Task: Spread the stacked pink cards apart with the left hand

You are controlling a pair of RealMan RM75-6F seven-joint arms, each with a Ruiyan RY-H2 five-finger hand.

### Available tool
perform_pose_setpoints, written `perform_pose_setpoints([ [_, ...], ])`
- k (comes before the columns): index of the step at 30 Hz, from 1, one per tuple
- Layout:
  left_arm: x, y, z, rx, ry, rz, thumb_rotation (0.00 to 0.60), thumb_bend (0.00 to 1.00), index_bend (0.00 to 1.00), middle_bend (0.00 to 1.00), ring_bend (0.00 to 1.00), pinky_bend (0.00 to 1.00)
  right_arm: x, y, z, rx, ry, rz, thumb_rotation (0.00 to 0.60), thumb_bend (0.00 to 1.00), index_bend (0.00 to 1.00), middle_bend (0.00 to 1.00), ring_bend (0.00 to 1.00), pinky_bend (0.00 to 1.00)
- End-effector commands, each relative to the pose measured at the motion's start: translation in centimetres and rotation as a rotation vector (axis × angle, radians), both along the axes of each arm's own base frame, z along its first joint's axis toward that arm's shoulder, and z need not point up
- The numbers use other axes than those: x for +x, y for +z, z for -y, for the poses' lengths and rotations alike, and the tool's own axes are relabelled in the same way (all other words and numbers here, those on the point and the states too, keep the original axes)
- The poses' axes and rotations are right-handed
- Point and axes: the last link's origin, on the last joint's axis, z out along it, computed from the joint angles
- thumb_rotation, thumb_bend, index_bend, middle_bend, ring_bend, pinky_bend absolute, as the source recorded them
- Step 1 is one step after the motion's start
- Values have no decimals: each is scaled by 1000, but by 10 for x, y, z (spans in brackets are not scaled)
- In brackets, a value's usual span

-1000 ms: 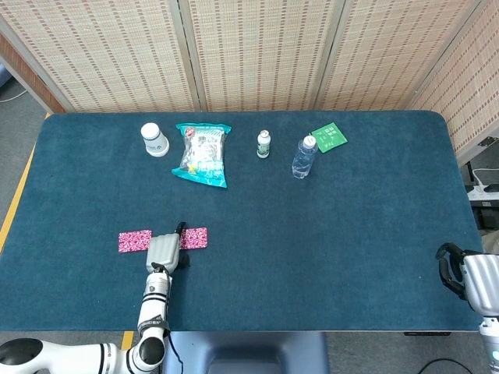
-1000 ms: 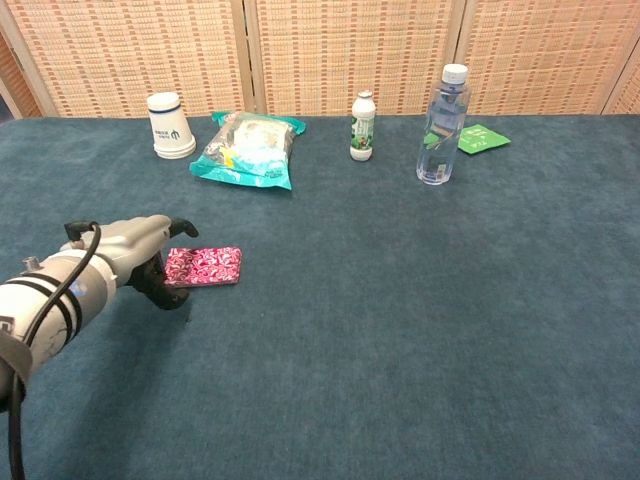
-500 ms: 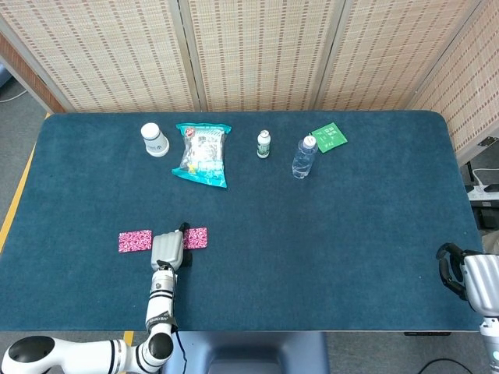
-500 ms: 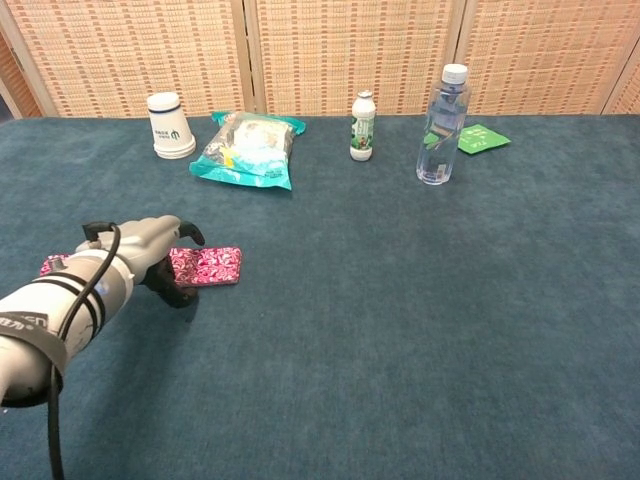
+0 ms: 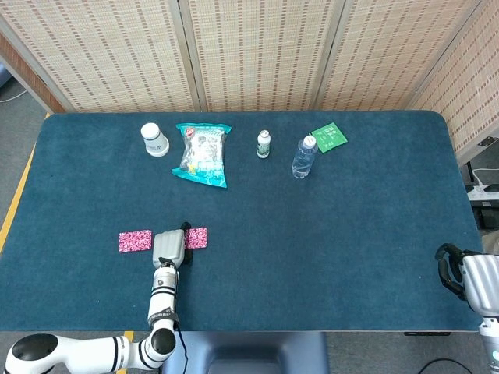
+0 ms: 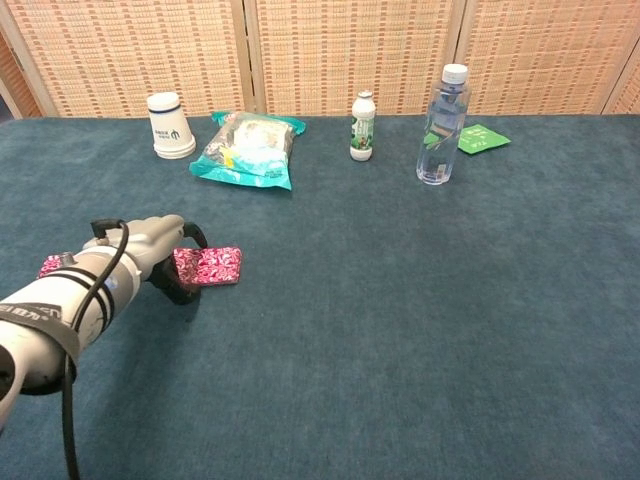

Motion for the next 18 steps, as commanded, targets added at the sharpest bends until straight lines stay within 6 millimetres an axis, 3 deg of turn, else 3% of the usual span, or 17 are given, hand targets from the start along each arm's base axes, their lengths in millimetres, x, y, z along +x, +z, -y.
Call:
perform_pose_setpoints([
  [1, 1, 1, 0, 5, -1, 3, 600, 419, 206, 1000, 1000, 1000, 0, 0, 0, 0, 0, 0, 600, 539, 995, 869, 773, 954],
  [10, 4, 2, 3, 12, -10, 18, 600, 420, 277, 1000, 1000, 1000, 0, -1, 0, 4, 0, -3, 600, 539, 995, 869, 773, 954],
  [18, 2, 1, 4, -10, -5, 11, 600, 419, 198, 1000, 1000, 1000, 0, 0, 0, 4, -1, -2, 600, 539, 995, 869, 773, 954],
])
